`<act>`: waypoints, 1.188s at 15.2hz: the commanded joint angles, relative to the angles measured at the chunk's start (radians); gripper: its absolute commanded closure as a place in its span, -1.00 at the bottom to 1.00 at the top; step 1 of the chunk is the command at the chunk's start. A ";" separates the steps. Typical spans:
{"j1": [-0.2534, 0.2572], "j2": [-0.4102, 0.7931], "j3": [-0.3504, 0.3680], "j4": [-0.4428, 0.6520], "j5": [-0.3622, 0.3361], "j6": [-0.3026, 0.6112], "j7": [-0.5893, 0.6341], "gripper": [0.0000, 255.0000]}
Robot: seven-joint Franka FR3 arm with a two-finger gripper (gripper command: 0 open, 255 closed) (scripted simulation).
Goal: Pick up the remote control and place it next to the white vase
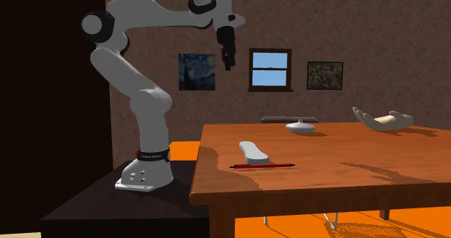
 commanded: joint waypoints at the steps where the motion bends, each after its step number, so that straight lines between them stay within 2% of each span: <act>1: 0.000 0.000 0.000 0.000 0.000 0.000 0.000 -1.00; 10: 0.115 -0.043 -0.249 -0.257 -0.153 0.182 -0.556 -1.00; 18: 0.202 0.091 -0.506 -0.345 -0.314 0.385 -1.052 -1.00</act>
